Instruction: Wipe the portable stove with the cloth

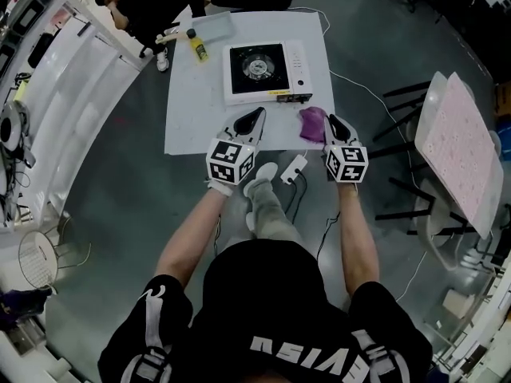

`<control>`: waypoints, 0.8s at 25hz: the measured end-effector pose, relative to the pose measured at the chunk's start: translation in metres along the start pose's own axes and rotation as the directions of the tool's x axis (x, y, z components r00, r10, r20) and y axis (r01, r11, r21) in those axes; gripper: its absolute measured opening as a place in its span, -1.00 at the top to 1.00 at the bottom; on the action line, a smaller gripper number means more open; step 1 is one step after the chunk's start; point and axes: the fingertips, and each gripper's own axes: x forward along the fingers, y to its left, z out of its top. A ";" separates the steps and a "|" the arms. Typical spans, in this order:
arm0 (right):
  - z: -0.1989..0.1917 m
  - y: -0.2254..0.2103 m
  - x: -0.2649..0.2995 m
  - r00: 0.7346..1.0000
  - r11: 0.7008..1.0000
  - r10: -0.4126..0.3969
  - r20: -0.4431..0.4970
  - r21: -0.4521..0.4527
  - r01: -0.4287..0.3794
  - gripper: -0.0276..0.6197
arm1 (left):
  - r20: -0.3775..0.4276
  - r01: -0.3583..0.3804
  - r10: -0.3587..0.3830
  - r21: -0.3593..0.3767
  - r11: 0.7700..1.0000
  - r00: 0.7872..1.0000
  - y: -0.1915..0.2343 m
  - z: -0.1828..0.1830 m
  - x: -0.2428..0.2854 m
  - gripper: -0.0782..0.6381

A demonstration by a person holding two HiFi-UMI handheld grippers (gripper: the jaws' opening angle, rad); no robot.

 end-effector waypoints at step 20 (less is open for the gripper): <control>-0.082 -0.030 0.062 0.994 0.999 0.034 -0.101 0.041 -0.030 0.44 | -0.077 0.076 -0.077 -0.026 0.997 0.994 -0.004 -0.063 0.068 0.76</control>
